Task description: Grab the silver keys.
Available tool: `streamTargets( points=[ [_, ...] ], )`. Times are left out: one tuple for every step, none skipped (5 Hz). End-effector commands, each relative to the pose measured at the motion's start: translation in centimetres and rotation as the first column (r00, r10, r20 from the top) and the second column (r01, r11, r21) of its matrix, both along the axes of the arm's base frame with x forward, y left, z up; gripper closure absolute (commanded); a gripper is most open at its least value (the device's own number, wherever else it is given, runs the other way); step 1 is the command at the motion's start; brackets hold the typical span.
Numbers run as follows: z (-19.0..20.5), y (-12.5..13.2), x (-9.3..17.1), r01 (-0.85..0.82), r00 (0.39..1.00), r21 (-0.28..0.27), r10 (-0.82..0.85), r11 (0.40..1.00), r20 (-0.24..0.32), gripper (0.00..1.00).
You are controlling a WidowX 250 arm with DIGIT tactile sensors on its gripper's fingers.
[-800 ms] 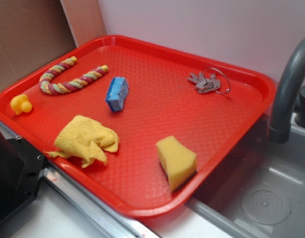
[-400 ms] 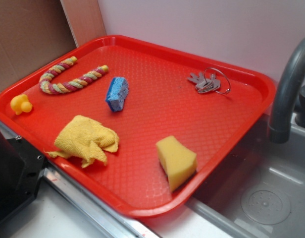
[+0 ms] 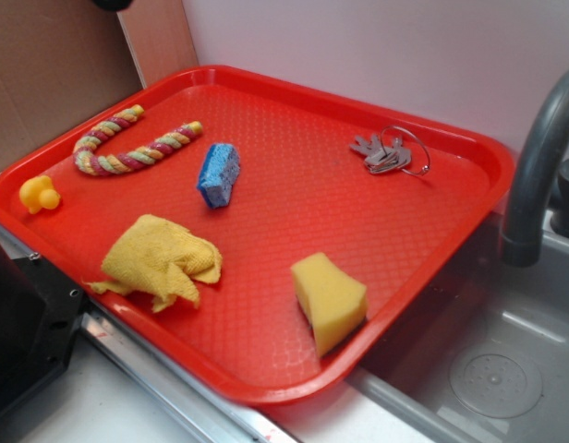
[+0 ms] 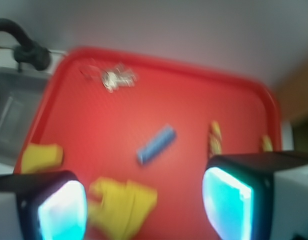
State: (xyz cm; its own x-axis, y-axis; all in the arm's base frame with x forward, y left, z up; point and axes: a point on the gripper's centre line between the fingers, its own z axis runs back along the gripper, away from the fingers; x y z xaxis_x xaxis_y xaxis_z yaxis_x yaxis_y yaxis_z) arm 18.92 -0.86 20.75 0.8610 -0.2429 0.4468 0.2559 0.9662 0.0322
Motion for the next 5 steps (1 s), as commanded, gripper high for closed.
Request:
streamTargets(
  points=[
    [-4.3, 0.0, 6.2, 0.191, 0.977, 0.003, -0.191, 0.982, 0.094, 0.0],
    [-6.1, -1.6, 7.2, 0.263, 0.964, -0.014, -0.262, 0.965, 0.052, 0.0],
    [-7.4, -1.4, 6.7, 0.231, 0.973, -0.054, -0.23, 0.972, 0.018, 0.0],
    [-7.4, -1.4, 6.7, 0.231, 0.973, -0.054, -0.23, 0.972, 0.018, 0.0],
    [-7.4, -1.4, 6.7, 0.231, 0.973, -0.054, -0.23, 0.972, 0.018, 0.0]
  ],
)
